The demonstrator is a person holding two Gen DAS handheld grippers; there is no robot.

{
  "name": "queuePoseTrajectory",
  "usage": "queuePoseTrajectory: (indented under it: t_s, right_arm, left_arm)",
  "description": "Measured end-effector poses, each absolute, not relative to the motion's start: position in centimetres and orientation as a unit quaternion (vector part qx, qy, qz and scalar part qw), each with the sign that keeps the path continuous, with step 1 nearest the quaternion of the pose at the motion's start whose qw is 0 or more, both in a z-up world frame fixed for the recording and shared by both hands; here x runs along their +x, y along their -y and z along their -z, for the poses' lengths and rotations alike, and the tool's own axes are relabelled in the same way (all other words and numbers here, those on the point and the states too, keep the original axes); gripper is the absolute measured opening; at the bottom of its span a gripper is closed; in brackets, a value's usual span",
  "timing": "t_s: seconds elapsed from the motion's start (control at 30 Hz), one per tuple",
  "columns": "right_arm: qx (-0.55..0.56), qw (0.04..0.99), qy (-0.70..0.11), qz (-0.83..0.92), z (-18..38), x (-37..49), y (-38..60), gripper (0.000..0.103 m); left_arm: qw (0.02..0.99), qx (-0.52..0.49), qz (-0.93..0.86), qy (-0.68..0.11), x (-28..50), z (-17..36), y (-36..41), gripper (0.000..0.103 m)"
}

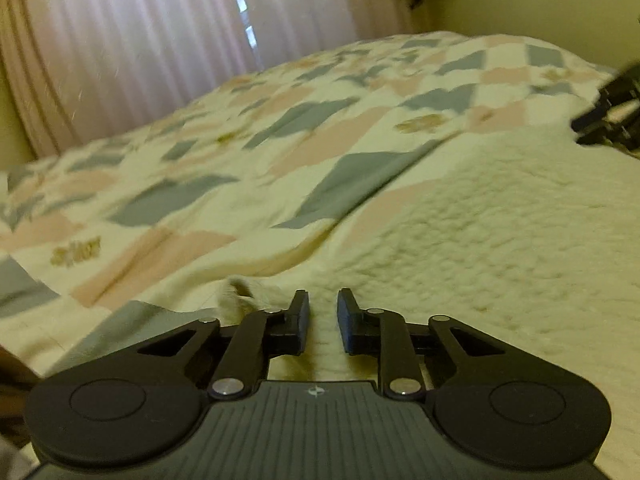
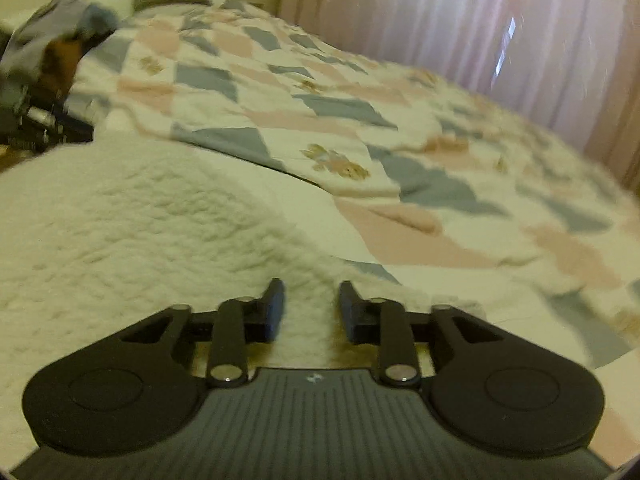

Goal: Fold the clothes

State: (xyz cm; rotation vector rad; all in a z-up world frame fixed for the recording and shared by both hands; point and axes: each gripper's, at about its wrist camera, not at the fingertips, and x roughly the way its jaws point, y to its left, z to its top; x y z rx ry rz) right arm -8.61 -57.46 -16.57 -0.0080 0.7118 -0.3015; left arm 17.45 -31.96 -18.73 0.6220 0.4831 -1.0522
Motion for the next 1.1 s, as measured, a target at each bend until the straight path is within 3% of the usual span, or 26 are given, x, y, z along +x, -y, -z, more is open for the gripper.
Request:
queuePoseTrajectory:
  t_s: [0.17, 0.33, 0.47, 0.6, 0.77, 0.93, 1.1]
  right_arm:
    - [0.037, 0.931, -0.323, 0.169, 16.8, -7.9, 59.8, 0.031]
    - [0.003, 0.938, -0.286, 0.195, 15.3, -11.4, 58.2, 0.031]
    - [0.007, 0.919, -0.334, 0.208, 17.4, -11.5, 58.2, 0.030]
    - [0.005, 0.928, -0.287, 0.236, 14.2, -13.9, 54.9, 0.033]
    - [0.053, 0.942, -0.258, 0.207, 12.1, -19.3, 47.7, 0.049]
    - [0.104, 0.921, -0.299, 0.225, 15.4, -22.3, 42.7, 0.050]
    - [0.104, 0.919, -0.271, 0.267, 14.2, -23.2, 41.0, 0.049]
  left_arm:
    - [0.810, 0.285, 0.459, -0.227, 19.7, 18.9, 33.4, 0.019]
    - [0.819, 0.278, 0.456, -0.211, 18.7, 17.2, 30.8, 0.019]
    - [0.820, 0.302, 0.427, -0.231, 19.2, 18.6, 30.9, 0.020]
    - [0.843, 0.276, 0.413, -0.208, 16.3, 15.1, 29.7, 0.021]
    - [0.842, 0.244, 0.426, -0.222, 8.6, 12.6, 25.3, 0.021]
    - [0.831, 0.212, 0.432, -0.279, 2.3, 16.1, 21.1, 0.022]
    - [0.858, 0.195, 0.409, -0.242, -0.5, 15.3, 19.9, 0.022]
